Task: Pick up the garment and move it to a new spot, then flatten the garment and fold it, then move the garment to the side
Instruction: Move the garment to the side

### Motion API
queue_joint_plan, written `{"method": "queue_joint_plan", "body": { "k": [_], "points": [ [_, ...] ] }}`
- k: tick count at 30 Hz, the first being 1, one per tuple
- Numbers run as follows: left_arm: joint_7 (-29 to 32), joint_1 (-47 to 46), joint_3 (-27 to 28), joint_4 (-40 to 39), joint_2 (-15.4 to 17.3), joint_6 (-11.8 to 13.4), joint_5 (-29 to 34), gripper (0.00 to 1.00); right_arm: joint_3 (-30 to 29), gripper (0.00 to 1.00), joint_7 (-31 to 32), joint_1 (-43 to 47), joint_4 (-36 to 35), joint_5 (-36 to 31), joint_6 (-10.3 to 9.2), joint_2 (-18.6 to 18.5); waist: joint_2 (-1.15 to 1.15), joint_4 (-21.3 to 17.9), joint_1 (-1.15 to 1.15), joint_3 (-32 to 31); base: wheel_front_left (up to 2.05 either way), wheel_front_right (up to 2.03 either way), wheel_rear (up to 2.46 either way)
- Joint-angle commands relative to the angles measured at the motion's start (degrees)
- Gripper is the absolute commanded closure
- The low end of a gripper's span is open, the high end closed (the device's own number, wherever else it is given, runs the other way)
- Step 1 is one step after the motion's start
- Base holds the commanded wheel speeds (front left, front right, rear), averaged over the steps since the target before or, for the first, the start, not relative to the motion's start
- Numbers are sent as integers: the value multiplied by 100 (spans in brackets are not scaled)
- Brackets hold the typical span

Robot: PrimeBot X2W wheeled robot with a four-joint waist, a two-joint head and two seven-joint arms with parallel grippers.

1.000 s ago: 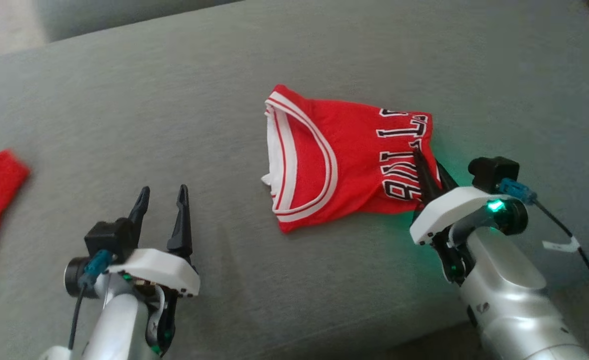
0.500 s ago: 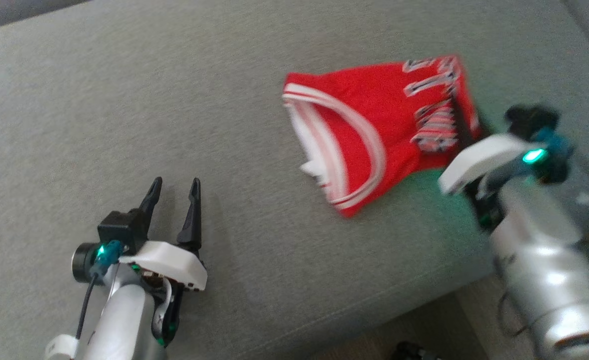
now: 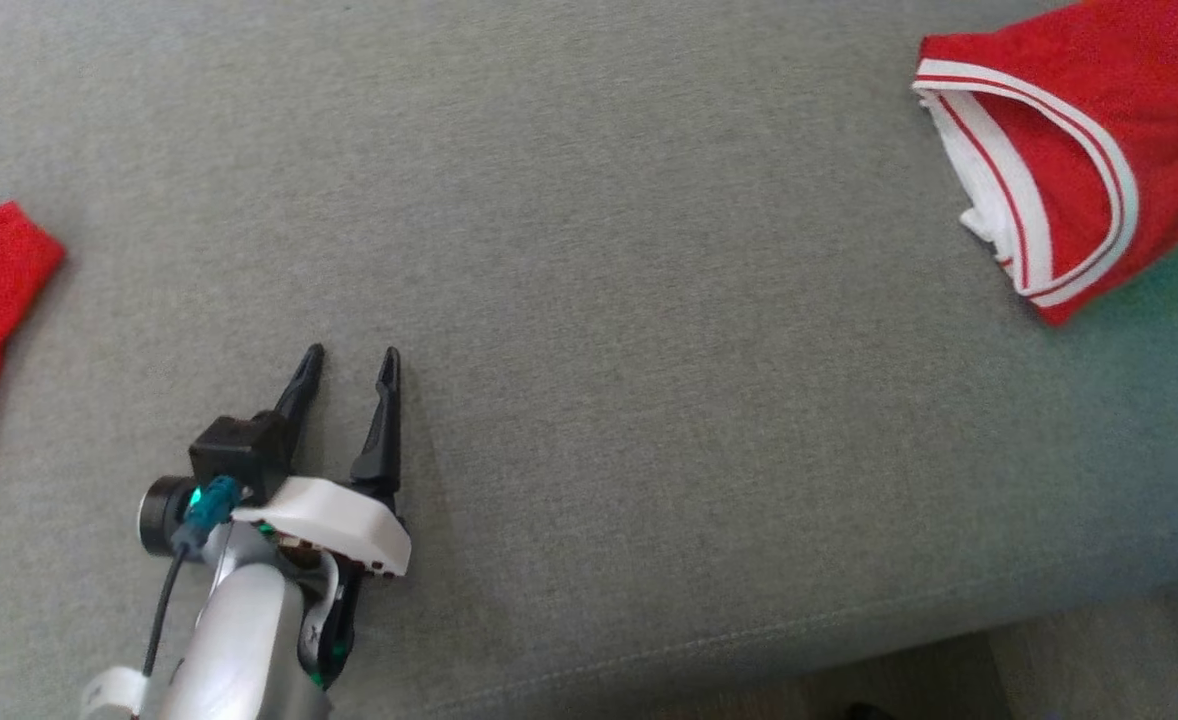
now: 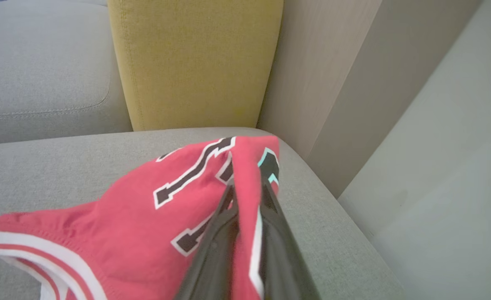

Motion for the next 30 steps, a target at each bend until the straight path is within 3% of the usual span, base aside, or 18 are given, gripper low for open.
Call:
{"method": "queue_joint_plan", "body": {
  "k": [1,8,13,14,15,16,17,25,30],
  "points": [
    [-69,-17,214,-168,49,-1,30,0,23,100,2,-147,-214,-98,36,-78,0,30,0,-9,0,0,0],
    [-69,53,233,-188,49,23,-17,0,-665,100,104,-124,-463,-573,36,9,0,0,0,-62,0,0,0],
    [-69,44,237,-174,49,32,-5,0,-835,100,150,-83,-598,-768,36,163,0,-2,0,-69,0,0,0],
    [-69,45,241,-165,49,36,-4,0,-887,89,144,-56,-641,-800,36,211,0,1,0,-74,0,0,0],
    [-69,48,245,-157,49,38,-6,0,-945,53,136,-32,-677,-800,36,271,0,6,0,-77,0,0,0],
    [-69,51,250,-150,49,39,-8,0,-954,8,126,-5,-715,-830,36,318,0,13,0,-79,0,0,0],
    [-69,53,260,-144,49,44,-12,0,-1006,0,123,10,-757,-838,36,364,0,16,0,-79,0,0,0],
    [-69,83,303,-131,49,99,-107,0,-747,0,-380,34,-1225,-861,36,639,0,143,0,-210,0,0,0],
    [-69,181,365,-161,49,227,-173,0,-204,0,-633,229,-1528,-568,36,1118,0,321,0,-453,0,0,0]
  ]
}}
